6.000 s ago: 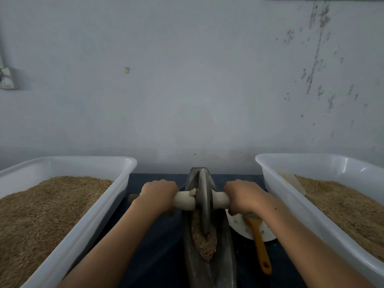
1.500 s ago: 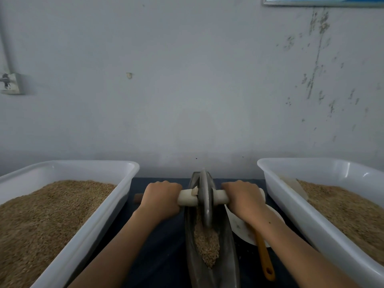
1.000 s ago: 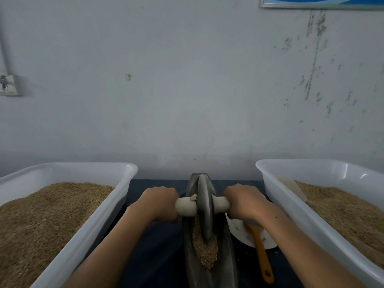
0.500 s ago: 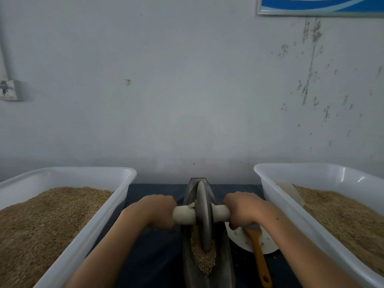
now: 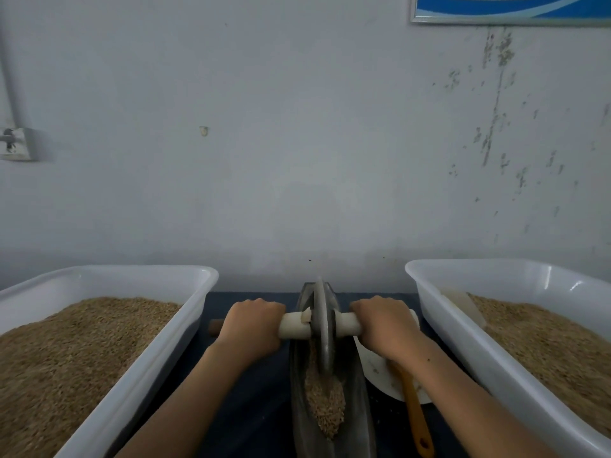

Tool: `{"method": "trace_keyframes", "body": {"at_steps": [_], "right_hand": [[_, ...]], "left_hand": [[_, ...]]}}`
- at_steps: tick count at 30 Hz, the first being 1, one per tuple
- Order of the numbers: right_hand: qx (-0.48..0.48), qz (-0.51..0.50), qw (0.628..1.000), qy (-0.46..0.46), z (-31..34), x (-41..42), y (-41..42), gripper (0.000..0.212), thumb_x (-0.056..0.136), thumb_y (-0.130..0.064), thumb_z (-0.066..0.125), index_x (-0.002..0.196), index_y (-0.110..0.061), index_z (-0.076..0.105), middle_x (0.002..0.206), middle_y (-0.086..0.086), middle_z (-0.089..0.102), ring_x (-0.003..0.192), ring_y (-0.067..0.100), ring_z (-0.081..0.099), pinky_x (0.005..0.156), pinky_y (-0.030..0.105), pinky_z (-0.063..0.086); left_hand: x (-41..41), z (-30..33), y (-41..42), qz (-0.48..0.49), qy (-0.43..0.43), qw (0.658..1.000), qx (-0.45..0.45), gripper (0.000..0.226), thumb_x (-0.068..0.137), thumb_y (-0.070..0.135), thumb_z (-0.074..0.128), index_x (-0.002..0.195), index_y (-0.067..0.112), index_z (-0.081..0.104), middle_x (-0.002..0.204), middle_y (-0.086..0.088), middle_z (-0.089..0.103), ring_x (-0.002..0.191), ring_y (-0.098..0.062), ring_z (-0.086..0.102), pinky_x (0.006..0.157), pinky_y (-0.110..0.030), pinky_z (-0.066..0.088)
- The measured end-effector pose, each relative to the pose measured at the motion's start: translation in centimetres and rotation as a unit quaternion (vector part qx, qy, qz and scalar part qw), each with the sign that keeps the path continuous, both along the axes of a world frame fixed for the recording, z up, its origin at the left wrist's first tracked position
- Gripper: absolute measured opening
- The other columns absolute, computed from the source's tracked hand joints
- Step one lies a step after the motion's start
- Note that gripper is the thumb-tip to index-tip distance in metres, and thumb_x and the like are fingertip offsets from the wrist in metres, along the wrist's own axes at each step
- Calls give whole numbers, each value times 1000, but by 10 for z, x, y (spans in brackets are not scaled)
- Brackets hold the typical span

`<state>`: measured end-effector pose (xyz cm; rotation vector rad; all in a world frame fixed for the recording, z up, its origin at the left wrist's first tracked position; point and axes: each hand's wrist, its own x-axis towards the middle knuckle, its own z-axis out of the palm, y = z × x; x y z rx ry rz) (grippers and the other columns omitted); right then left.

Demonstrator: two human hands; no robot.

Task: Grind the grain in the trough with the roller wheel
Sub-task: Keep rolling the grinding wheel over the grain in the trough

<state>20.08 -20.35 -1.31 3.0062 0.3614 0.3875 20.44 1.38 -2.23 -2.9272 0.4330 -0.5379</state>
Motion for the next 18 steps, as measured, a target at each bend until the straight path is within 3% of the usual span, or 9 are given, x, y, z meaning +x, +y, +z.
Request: {"method": "trace_keyframes", "body": {"at_steps": [3,7,10,15,18], "right_hand": [[-26,10,994,103,9,-4,-3,32,82,-22,65,114,-18,61,102,2,65,78,17,55,62,26,35],[-25,8,985,169,13,-7,-4,39,80,-25,70,118,-18,59,105,3,65,87,18,60,65,26,40],[-27,4,990,135,12,-7,-3,33,81,-25,68,113,-19,60,105,2,65,81,17,57,65,27,38],[20,-2,1000,-18,-2,-7,0,15,88,-22,56,103,-25,57,101,-1,66,90,20,61,69,28,34],[34,-3,998,-57,-5,-6,2,12,90,-23,54,102,-26,54,102,-2,65,92,21,61,69,29,33]], "left_hand": [[-2,9,3,-17,96,995,18,34,81,36,62,111,23,58,104,2,65,93,-16,60,71,-26,38],[-8,14,3,-23,167,986,5,39,77,35,68,113,21,60,101,1,65,82,-13,54,72,-27,40],[-8,13,0,-4,135,991,9,37,79,35,66,113,21,59,102,0,64,89,-16,58,72,-28,40],[-8,3,-6,19,-19,1000,7,27,87,35,56,112,25,53,105,2,63,95,-18,60,71,-28,36],[-7,1,-7,20,-27,999,-8,28,87,34,57,113,25,53,106,1,63,96,-19,59,72,-29,37]]}}
